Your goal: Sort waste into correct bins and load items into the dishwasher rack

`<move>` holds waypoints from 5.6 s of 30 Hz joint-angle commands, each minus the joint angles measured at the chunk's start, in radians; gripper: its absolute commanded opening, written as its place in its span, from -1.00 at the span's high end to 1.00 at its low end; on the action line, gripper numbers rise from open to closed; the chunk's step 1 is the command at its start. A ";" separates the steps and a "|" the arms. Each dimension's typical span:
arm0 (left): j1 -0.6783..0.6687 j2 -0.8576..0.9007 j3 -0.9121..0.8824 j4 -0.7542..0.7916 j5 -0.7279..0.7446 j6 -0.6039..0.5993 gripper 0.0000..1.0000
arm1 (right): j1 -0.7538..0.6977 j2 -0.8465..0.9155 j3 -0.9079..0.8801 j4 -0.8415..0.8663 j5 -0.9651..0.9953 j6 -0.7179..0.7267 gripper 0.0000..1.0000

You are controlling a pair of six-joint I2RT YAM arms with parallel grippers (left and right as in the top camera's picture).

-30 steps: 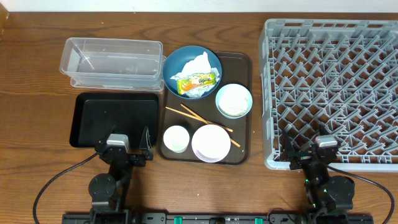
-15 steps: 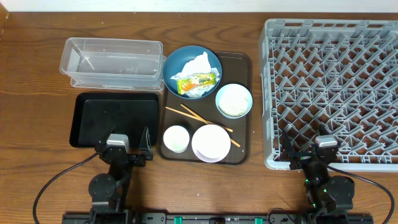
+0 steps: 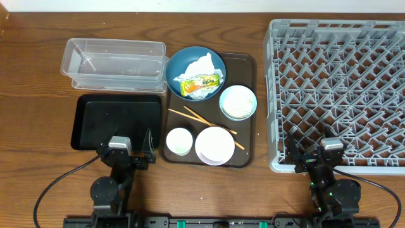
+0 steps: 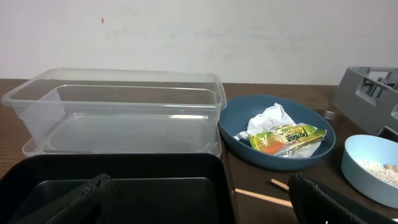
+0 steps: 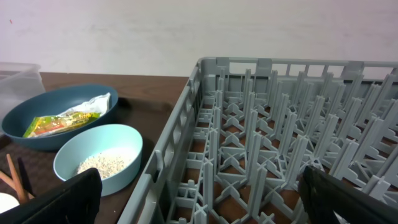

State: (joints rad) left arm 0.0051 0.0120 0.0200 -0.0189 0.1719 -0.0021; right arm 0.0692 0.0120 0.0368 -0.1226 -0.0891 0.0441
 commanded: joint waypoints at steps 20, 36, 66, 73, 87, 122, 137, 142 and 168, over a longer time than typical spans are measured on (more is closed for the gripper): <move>0.001 -0.008 -0.016 -0.036 0.000 0.006 -0.83 | -0.006 -0.005 -0.006 0.008 0.085 -0.023 -0.98; 0.001 -0.007 0.018 0.091 0.084 -0.021 -0.83 | -0.006 -0.005 0.005 0.193 0.019 -0.023 -0.99; -0.073 1.182 1.355 -0.712 0.269 0.064 -0.83 | -0.006 0.840 0.873 -0.241 -0.146 -0.113 -0.99; -0.177 1.532 1.744 -1.001 0.210 0.108 -0.83 | -0.006 1.100 1.205 -0.568 -0.164 -0.113 -0.98; -0.240 1.927 1.895 -0.970 0.157 0.150 -0.84 | -0.006 1.211 1.309 -0.715 -0.268 -0.101 -0.99; -0.354 2.316 1.861 -0.711 -0.079 0.349 -0.96 | -0.006 1.211 1.309 -0.782 -0.248 -0.105 -0.99; -0.356 2.322 1.815 -0.697 -0.019 0.349 0.02 | -0.006 1.211 1.309 -0.790 -0.248 -0.105 -0.98; -0.356 2.322 1.815 -0.700 -0.019 0.348 0.51 | -0.006 1.211 1.309 -0.794 -0.248 -0.105 -0.99; -0.328 1.884 1.847 -0.721 -0.109 0.184 0.88 | -0.006 1.211 1.309 -0.794 -0.248 -0.105 -0.98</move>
State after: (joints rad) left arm -0.3450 1.9064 1.8545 -0.7277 0.1295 0.2333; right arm 0.0692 1.2224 1.3231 -0.9161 -0.3405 -0.0624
